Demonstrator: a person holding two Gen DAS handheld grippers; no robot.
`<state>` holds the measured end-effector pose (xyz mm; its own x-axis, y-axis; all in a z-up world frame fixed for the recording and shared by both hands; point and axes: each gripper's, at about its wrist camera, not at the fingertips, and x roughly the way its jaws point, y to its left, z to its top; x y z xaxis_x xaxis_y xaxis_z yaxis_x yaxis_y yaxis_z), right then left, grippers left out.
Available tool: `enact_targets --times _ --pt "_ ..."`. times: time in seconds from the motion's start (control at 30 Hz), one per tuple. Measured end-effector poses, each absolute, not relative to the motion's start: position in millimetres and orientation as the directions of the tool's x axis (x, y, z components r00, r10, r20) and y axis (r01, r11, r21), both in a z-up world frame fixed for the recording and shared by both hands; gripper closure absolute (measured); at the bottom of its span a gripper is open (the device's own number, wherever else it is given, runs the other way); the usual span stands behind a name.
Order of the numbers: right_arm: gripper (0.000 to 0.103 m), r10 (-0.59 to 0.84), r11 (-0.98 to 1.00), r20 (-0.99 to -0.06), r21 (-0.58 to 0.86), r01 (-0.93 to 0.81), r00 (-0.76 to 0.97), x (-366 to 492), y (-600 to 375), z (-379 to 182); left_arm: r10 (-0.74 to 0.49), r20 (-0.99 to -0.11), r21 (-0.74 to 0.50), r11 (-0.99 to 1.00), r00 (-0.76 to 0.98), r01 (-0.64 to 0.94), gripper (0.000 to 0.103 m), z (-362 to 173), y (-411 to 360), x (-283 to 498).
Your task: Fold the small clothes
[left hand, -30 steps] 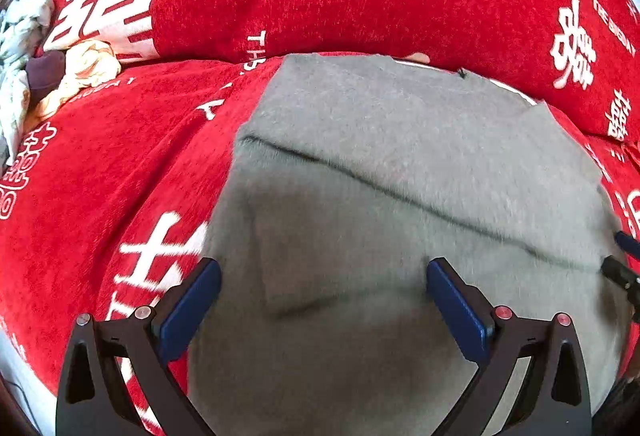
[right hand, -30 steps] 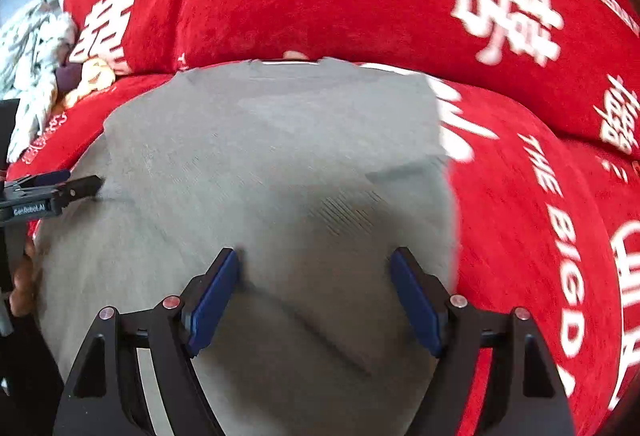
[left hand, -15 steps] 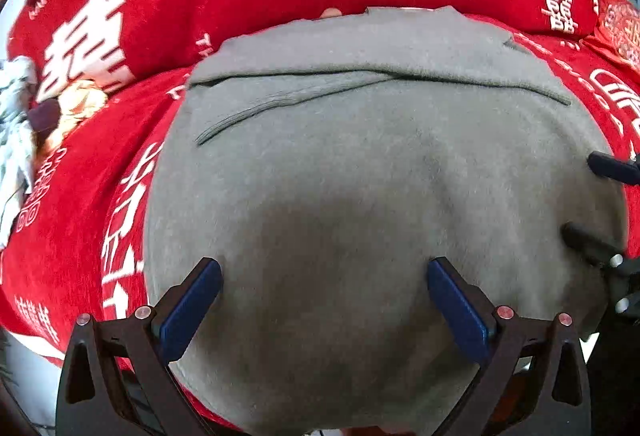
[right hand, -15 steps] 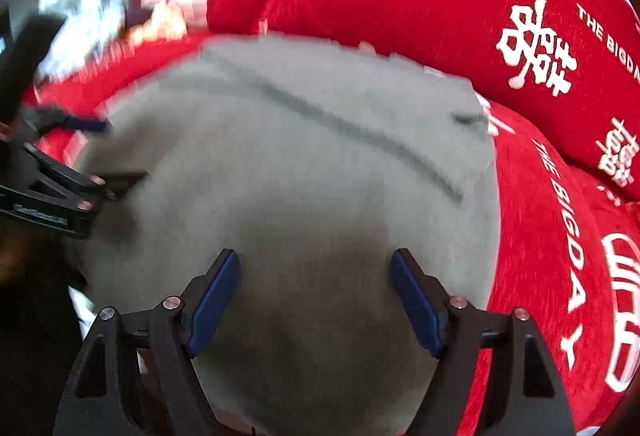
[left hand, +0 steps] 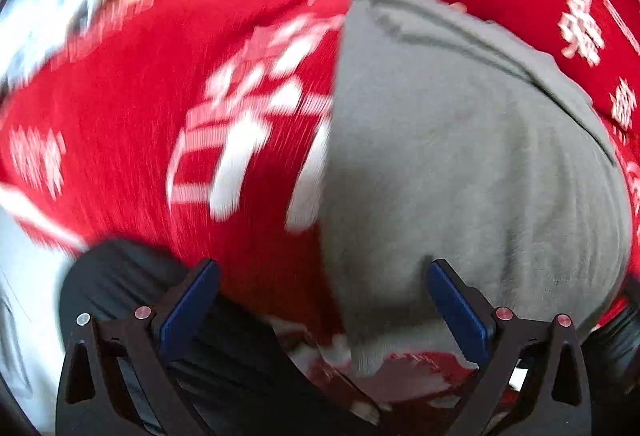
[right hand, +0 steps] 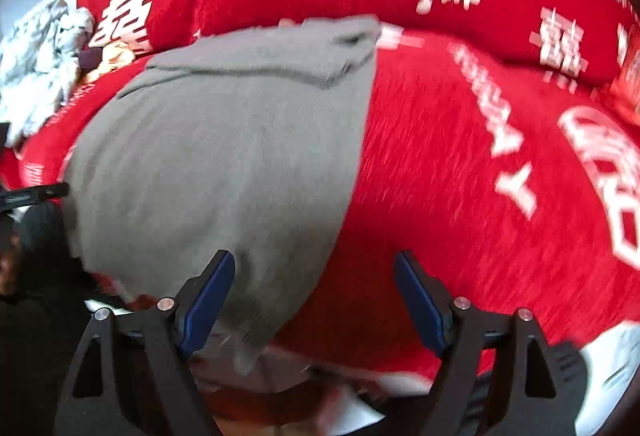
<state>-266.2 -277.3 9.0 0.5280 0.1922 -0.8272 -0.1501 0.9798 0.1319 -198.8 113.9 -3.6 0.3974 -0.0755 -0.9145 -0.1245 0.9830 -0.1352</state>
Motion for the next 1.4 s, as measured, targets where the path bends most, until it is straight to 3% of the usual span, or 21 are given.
enact_targets --times 0.07,0.27,0.3,0.37,0.4,0.43,0.53,0.67,0.8,1.0,1.23,1.4 --pt "0.02 0.174 0.981 -0.833 0.101 -0.166 0.525 -268.9 -270.4 4.9 -0.149 -0.923 -0.194 0.976 0.354 -0.095 0.0 -12.1 108.2 -196.8" --pt "0.03 0.183 0.973 -0.841 0.081 -0.217 0.508 -272.1 -251.9 0.0 -0.163 -0.931 -0.174 0.985 0.327 -0.005 0.002 -19.3 77.2 -196.9" --pt "0.035 0.17 0.975 -0.843 0.067 -0.213 0.51 -271.9 -250.9 -0.7 -0.167 -0.93 -0.178 0.984 0.329 -0.005 0.005 -19.6 76.1 -197.2" --pt "0.057 0.161 0.979 -0.842 0.068 -0.195 0.515 -273.3 -252.0 0.8 -0.185 -0.925 -0.2 0.98 0.331 -0.011 0.011 -18.0 78.4 -196.4" --pt "0.078 0.181 0.977 -0.842 0.095 -0.19 0.508 -270.7 -256.3 1.1 -0.187 -0.923 -0.204 0.979 0.337 -0.017 0.018 -16.9 79.6 -197.7" --pt "0.088 0.216 0.972 -0.842 0.137 -0.191 0.494 -270.4 -260.5 0.4 -0.19 -0.919 -0.209 0.978 0.344 -0.017 0.032 -15.1 81.2 -201.7" --pt "0.091 0.26 0.964 -0.836 0.193 -0.184 0.483 -268.2 -267.0 -0.6 -0.21 -0.907 -0.214 0.976 0.365 0.03 0.074 -3.1 75.0 -208.7" --pt "0.096 0.369 0.929 -0.795 0.321 -0.183 0.481 -267.2 -279.2 7.8 -0.193 -0.905 -0.19 0.981 0.378 0.045 0.093 5.1 76.7 -209.9" --pt "0.096 0.468 0.88 -0.722 0.433 -0.195 0.51 -266.5 -295.3 28.5 -0.262 -0.882 -0.264 0.963 0.393 0.049 0.093 19.1 88.5 -209.6" --pt "0.096 0.554 0.819 -0.616 0.524 -0.235 0.559 -256.0 -303.3 61.4 -0.263 -0.852 -0.241 0.965 0.453 0.107 0.093 50.1 85.0 -211.6" --pt "0.096 0.524 0.827 -0.557 0.512 -0.23 0.644 -215.6 -312.5 89.4 -0.299 -0.789 -0.271 0.953 0.537 0.132 0.093 89.2 76.3 -166.1" --pt "0.096 0.477 0.849 -0.58 0.497 -0.177 0.66 -162.7 -316.8 84.4 -0.311 -0.788 -0.317 0.945 0.531 0.082 0.093 80.0 73.8 -107.9"
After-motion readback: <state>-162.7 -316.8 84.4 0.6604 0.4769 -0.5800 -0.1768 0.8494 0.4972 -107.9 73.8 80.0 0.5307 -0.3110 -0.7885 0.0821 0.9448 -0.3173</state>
